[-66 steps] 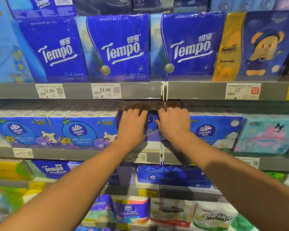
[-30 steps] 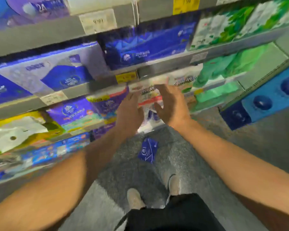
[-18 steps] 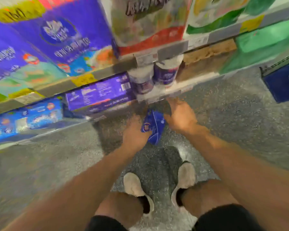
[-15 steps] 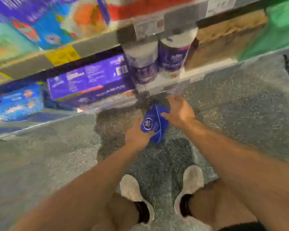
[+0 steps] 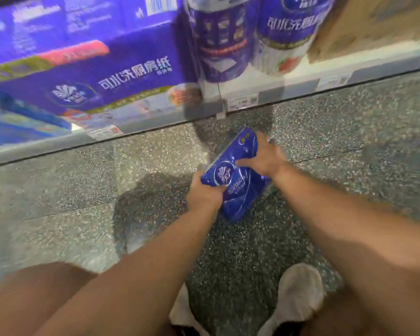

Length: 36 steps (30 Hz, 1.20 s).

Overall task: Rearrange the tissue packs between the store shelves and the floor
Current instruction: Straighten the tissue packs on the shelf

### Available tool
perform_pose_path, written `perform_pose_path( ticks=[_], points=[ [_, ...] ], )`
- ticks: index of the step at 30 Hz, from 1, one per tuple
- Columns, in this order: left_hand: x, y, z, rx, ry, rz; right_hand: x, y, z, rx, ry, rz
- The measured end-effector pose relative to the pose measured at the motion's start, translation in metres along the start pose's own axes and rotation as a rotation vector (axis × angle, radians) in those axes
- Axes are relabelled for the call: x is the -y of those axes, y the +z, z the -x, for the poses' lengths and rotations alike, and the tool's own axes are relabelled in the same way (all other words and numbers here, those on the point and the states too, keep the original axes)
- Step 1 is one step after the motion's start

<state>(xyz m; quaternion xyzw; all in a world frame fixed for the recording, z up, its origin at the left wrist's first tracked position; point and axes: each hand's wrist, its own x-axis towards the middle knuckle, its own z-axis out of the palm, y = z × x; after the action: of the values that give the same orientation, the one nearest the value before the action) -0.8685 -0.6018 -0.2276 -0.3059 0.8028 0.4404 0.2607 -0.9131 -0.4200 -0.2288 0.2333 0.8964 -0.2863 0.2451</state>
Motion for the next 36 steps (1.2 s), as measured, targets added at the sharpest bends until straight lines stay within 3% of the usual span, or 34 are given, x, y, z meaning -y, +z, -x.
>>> perform_pose_path(
  ticks=[3, 6, 13, 17, 21, 25, 29, 32, 36],
  points=[
    [-0.053, -0.047, 0.063, -0.060, 0.121, -0.106, 0.027, -0.058, 0.069, -0.107, 0.080, -0.098],
    [-0.126, -0.115, 0.148, -0.123, 0.221, -0.168, 0.072, -0.139, 0.149, -0.167, 0.043, -0.174],
    [-0.306, -0.292, 0.357, -0.140, 0.491, 0.038, 0.200, -0.375, 0.349, -0.365, -0.130, -0.192],
    [-0.406, -0.381, 0.455, -0.235, 0.756, 0.135, 0.288, -0.503, 0.447, -0.615, -0.315, -0.212],
    [-0.491, -0.461, 0.520, -0.422, 1.135, 0.204, 0.362, -0.608, 0.517, -0.912, -0.415, -0.081],
    [-0.555, -0.516, 0.559, -0.542, 1.382, 0.268, 0.412, -0.671, 0.556, -1.097, -0.569, -0.086],
    [-0.601, -0.549, 0.582, -0.504, 1.424, 0.347, 0.446, -0.705, 0.568, -1.133, -0.678, -0.095],
    [-0.631, -0.566, 0.593, -0.592, 1.530, 0.331, 0.463, -0.728, 0.564, -1.133, -0.676, -0.066],
    [-0.662, -0.571, 0.595, -0.681, 1.529, 0.324, 0.481, -0.765, 0.546, -1.151, -0.752, -0.088]
  ],
)
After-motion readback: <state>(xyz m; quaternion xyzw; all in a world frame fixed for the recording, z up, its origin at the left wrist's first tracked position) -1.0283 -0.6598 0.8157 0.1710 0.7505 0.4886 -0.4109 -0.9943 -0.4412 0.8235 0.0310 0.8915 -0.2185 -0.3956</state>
